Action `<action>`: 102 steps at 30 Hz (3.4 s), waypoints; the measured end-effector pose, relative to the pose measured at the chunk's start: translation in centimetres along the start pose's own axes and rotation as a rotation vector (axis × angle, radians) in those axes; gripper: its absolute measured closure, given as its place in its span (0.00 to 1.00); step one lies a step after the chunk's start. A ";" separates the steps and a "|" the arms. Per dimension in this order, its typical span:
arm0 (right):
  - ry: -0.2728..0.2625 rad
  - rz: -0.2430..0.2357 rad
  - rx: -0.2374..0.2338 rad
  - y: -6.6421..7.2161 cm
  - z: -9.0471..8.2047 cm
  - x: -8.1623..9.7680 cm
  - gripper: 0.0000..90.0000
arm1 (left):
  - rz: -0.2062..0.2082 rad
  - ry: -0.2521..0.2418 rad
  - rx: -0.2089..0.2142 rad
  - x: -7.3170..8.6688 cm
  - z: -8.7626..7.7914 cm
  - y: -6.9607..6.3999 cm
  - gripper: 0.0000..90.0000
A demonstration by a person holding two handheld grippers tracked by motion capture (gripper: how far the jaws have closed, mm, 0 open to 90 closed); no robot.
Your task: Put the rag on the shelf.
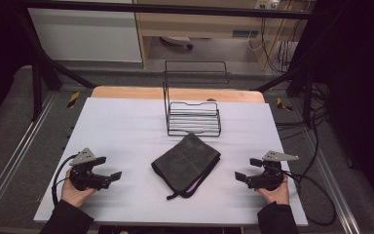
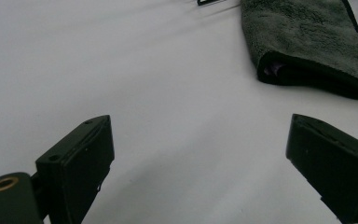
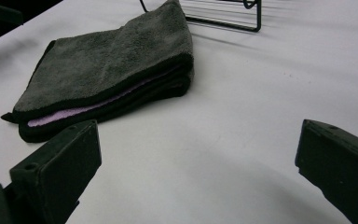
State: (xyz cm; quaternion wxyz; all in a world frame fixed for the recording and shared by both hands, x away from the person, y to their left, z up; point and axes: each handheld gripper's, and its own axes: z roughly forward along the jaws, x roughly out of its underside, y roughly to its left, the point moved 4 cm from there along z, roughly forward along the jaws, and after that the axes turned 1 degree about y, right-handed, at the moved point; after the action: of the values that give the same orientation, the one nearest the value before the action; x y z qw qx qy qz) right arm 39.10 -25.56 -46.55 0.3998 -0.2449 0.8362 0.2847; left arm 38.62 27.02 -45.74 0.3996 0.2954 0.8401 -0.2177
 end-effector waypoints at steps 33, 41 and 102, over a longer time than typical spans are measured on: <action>0.063 -0.108 -0.071 6.0 3.4 -1.6 0.08 | 0.012 0.065 0.023 -2.7 2.5 -4.8 0.48; 0.081 -0.117 -0.088 7.4 4.5 -1.6 0.12 | 0.044 0.133 0.016 -4.0 5.2 -6.5 0.55; 0.123 -0.220 -0.179 14.5 10.1 -1.6 0.55 | 0.014 0.154 0.041 -2.8 5.7 -8.3 0.74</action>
State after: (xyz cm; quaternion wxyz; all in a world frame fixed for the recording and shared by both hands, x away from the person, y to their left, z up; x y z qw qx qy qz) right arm 36.08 -8.13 -46.44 0.3530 -0.3866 0.7986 0.2970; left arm 37.52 16.61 -45.75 0.3293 0.3252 0.8615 -0.2088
